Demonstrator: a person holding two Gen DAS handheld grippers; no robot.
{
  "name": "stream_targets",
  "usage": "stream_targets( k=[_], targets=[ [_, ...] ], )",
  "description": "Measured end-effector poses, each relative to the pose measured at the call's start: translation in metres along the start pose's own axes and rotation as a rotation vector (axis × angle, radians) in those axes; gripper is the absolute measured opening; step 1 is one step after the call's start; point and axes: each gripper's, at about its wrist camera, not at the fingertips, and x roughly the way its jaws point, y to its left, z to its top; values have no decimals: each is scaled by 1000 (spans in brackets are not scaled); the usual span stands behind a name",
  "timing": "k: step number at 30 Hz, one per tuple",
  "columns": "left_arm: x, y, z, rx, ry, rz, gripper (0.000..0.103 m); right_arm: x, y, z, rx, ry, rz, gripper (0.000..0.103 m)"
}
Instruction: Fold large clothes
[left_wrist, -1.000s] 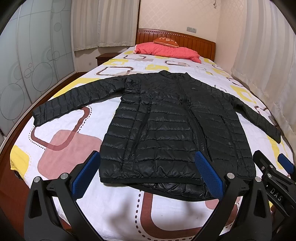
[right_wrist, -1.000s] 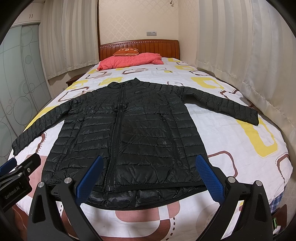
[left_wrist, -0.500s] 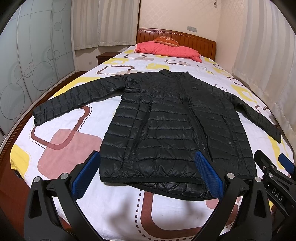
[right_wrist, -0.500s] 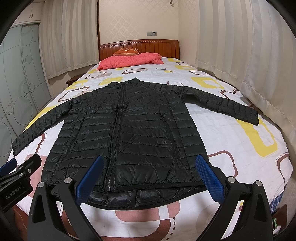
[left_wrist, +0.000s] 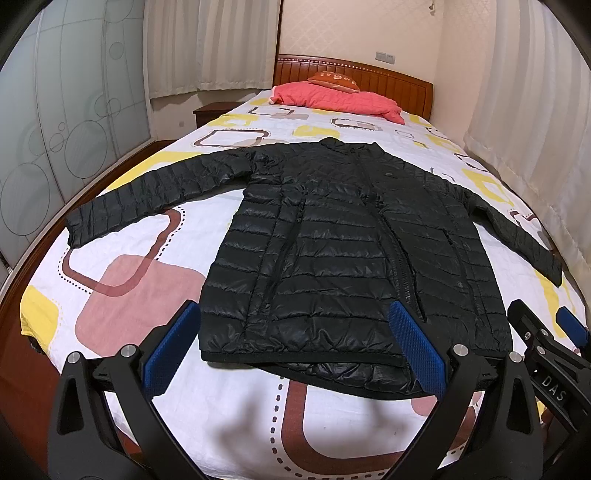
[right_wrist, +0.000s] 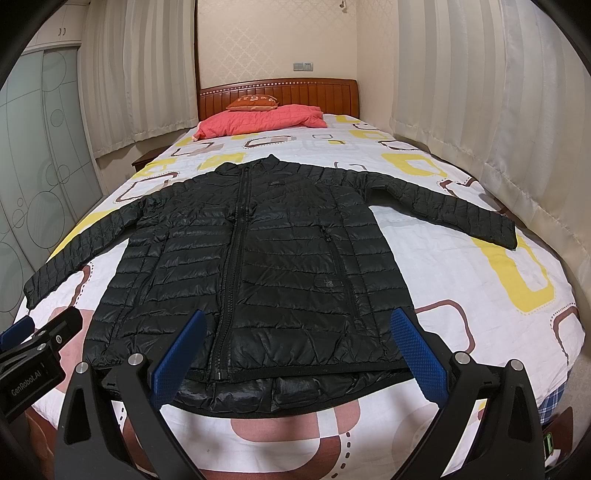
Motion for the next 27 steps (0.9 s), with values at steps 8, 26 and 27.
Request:
stream_targets(
  k=[8, 26, 27],
  targets=[
    [0, 0, 0, 0, 3, -1, 101, 0, 0, 0, 0, 1, 0, 99],
    [17, 2, -11, 1, 31, 1, 101, 10, 0, 1, 9, 13, 5, 99],
    [20, 2, -10, 0, 37, 1, 101, 12, -2, 1, 12, 16, 6, 99]
  ],
)
